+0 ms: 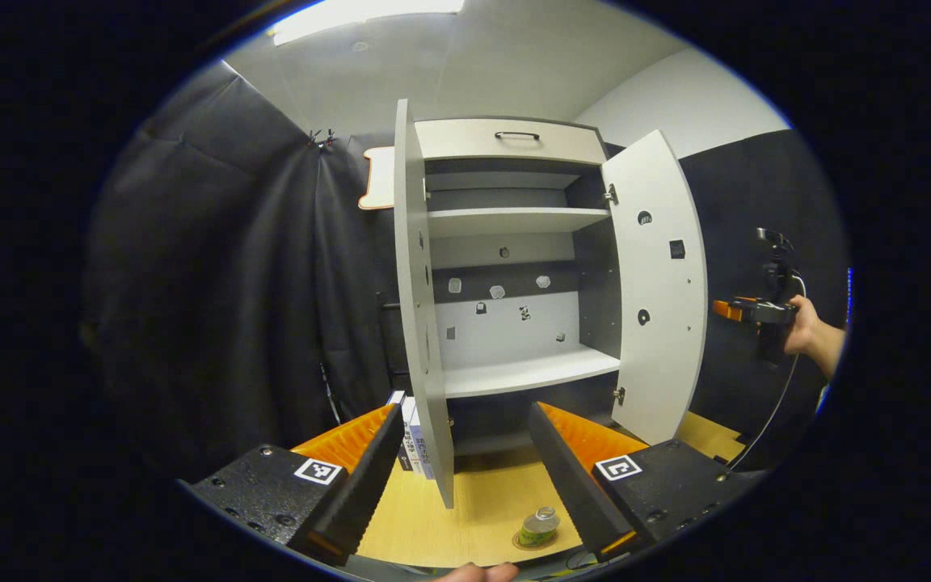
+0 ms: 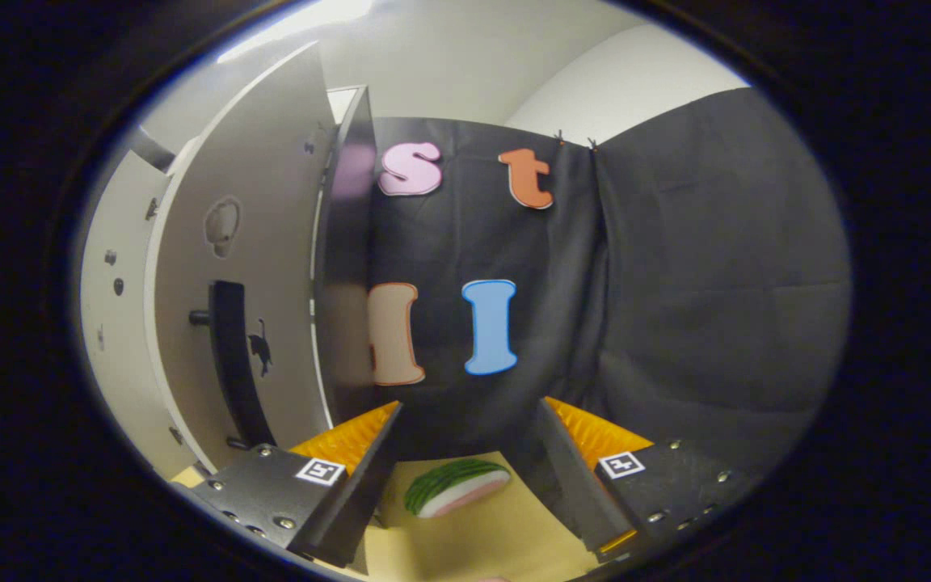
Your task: Grasp the bottle in the cabinet with the left hand and place it on the coaster, then close the right door with the right hand and the left door with the left hand.
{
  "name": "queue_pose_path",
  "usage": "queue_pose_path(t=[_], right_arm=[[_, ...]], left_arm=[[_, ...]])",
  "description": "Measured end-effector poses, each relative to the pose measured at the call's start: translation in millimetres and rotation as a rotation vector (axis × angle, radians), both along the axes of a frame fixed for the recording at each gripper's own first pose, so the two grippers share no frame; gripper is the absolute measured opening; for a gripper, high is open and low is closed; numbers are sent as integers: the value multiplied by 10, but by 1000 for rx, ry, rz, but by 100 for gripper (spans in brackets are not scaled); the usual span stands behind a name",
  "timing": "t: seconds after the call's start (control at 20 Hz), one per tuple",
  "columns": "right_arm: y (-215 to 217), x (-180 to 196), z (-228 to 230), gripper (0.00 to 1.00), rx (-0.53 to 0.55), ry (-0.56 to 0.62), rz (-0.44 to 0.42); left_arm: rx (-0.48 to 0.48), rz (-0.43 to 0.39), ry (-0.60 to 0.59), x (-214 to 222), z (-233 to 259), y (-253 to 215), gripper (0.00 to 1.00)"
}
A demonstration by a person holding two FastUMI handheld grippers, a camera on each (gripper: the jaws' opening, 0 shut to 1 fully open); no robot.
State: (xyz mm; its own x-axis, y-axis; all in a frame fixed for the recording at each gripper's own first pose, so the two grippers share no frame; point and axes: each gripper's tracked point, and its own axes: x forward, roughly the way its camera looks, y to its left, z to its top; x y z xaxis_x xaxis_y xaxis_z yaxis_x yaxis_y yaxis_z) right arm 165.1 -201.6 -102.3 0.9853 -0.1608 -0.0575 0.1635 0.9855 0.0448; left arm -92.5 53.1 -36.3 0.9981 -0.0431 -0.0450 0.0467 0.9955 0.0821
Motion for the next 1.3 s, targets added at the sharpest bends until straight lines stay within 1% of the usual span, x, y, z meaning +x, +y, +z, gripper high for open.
queue_pose_path(t=[0.1, 0.15, 0.2, 0.25, 0.3, 0.35, 0.45, 0.5, 0.75, 0.8, 0.85, 0.9, 0.95, 1.05, 1.15, 1.2, 1.3], right_arm=[[296, 126, 121, 98, -37, -13, 67], [429, 154, 170, 98, -44, -16, 77], [447, 105, 189, 98, -64, -4, 51], [516, 112, 158, 84, -61, -1, 62], [593, 121, 137, 88, -40, 15, 67], [681, 107, 112, 87, -22, 26, 76], [857, 90, 117, 88, -31, 34, 91], [917, 104, 130, 88, -42, 29, 94], [1165, 98, 122, 88, -30, 31, 91], [1186, 93, 117, 88, -31, 34, 89], [1202, 82, 119, 88, -31, 31, 85], [1199, 75, 128, 88, -29, 28, 78], [1189, 67, 129, 88, -26, 27, 71], [1197, 53, 116, 88, -28, 38, 58], [1254, 63, 106, 88, -23, 44, 61], [1293, 69, 101, 88, -16, 47, 63], [1348, 128, 72, 88, -13, 55, 56]], left_arm=[[-24, -36, -7, -41, -34, -117, 97], [-37, -47, -3, -37, -57, -154, 96], [-42, -58, 4, -32, -39, -217, 98], [-45, -69, 5, -53, -8, -235, 98], [-49, -77, -7, -64, 49, -262, 98], [-55, -84, -17, -67, 111, -265, 98], [-51, -95, -19, -63, 145, -240, 98], [-44, -86, -21, -58, 156, -186, 98], [-35, -53, 10, -78, 5, 67, 98], [-32, -45, 13, -96, -14, 123, 100], [-29, -38, 16, -109, -57, 179, 98], [-24, -33, 19, -125, -83, 226, 100], [-16, -23, 18, -127, -104, 282, 98], [-1, 6, 26, -118, -146, 406, 98], [-9, 20, 35, -112, -176, 458, 98], [-15, 25, 39, -97, -193, 476, 100], [-20, 42, 54, -87, -246, 556, 98]])
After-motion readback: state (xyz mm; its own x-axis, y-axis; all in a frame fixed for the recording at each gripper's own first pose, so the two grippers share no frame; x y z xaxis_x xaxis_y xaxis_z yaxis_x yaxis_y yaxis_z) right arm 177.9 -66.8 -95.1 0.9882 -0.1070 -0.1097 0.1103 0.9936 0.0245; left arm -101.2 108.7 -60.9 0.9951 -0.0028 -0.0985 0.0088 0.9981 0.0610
